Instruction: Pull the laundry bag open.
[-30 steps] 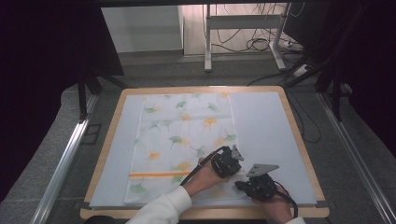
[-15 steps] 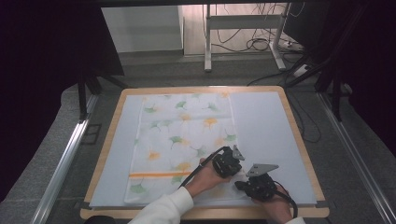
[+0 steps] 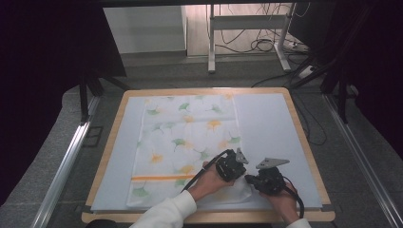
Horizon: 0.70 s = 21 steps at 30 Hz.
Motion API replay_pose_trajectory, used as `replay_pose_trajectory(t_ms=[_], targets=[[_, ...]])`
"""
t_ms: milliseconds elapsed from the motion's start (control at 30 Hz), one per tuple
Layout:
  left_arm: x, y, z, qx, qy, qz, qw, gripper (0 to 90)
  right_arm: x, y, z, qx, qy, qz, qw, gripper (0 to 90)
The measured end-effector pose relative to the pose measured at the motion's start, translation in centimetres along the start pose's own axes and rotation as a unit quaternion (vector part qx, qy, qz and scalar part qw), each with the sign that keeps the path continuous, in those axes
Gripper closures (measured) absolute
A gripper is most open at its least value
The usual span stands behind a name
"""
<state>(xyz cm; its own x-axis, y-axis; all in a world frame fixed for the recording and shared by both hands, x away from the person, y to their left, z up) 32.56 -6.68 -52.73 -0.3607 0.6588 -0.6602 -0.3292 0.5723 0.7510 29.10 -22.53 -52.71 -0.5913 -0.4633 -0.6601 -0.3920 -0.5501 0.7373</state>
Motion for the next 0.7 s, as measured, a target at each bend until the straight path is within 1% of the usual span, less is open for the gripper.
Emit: replay_pose_trajectory(t_ms=[100,167,233,300,433,700], targets=[[-0.04,0.00,-0.22,-0.007,-0.005,0.001,1.0000,90.0,0.00,-0.07,-0.14,-0.003,-0.011,0.002,0.9999,89.4],[-0.06,0.07,-0.31,-0.011,-0.010,0.006,0.9999,90.0,0.05,-0.11,-0.41,-0.012,-0.033,-0.001,0.9994,89.5],[-0.06,0.13,-0.42,-0.016,-0.015,0.008,0.9997,90.0,0.14,-0.11,-0.70,-0.021,-0.048,-0.003,0.9986,89.6],[-0.05,0.13,-0.49,-0.019,-0.017,0.008,0.9996,90.0,0.17,-0.10,-0.74,-0.023,-0.050,-0.003,0.9985,89.6],[0.00,0.21,-0.44,-0.019,-0.018,0.009,0.9996,90.0,0.18,-0.13,-0.68,-0.020,-0.048,-0.003,0.9986,89.6],[0.29,0.50,-0.38,-0.021,-0.015,0.010,0.9996,90.0,0.21,-0.12,-0.68,-0.021,-0.048,-0.004,0.9986,89.7]])
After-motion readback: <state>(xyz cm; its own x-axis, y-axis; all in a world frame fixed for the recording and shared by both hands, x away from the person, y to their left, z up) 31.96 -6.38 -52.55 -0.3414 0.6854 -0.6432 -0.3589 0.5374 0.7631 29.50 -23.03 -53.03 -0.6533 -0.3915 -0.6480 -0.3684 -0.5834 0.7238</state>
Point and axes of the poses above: each handheld gripper's, and its own axes: y roughly backward along the jaws, x roughly out of its underside, z roughly to its left, the point moved 1 cm from there along -y, roughly forward along the jaws, and after that the axes turned 2 degrees about -x, right-handed, at the moved point
